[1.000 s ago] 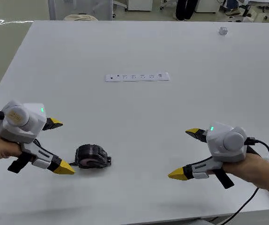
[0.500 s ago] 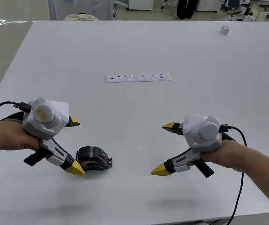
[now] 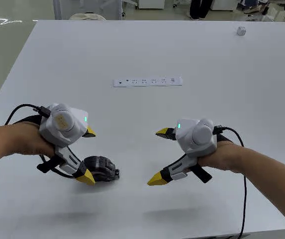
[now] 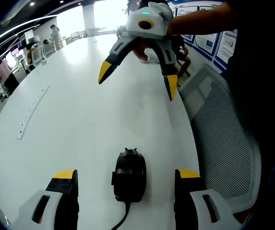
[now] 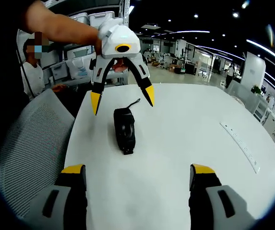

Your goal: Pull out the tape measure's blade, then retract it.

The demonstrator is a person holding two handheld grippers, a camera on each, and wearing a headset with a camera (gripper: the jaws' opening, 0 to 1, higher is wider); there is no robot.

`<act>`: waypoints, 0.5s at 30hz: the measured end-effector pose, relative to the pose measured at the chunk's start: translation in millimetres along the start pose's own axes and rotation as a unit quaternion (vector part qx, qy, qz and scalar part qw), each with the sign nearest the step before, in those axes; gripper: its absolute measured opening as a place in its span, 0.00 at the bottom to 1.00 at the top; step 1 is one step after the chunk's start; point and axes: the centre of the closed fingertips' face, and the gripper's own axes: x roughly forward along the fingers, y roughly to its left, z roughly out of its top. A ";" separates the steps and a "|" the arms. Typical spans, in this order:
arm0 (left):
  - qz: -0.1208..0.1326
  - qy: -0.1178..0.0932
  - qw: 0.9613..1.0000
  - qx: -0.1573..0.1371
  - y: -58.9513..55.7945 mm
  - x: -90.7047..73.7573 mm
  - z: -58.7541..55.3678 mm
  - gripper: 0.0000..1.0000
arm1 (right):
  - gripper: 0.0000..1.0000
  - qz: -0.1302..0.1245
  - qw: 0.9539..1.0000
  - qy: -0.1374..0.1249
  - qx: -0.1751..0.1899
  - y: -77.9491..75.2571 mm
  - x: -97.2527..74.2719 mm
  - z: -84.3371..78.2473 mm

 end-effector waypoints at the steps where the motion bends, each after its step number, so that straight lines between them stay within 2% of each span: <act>1: -0.002 0.008 1.000 -0.001 -0.6 3.0 -2.9 0.77 | 0.90 0.003 1.000 0.000 -0.003 0.8 2.9 1.7; 8: -0.010 0.026 1.000 0.010 -4.1 17.3 -7.5 0.69 | 0.82 0.023 0.999 0.008 -0.020 7.8 22.4 5.7; 10: -0.013 0.028 0.999 0.014 -4.6 20.8 -9.3 0.62 | 0.80 0.027 0.999 0.010 -0.027 9.0 28.6 8.2; 12: -0.015 0.031 0.999 0.009 -3.8 24.8 -13.0 0.56 | 0.77 0.033 0.999 0.014 -0.035 10.5 34.6 10.2; 15: -0.018 0.038 0.999 0.004 -4.1 29.1 -17.2 0.55 | 0.76 0.040 0.998 0.018 -0.040 11.6 42.4 13.5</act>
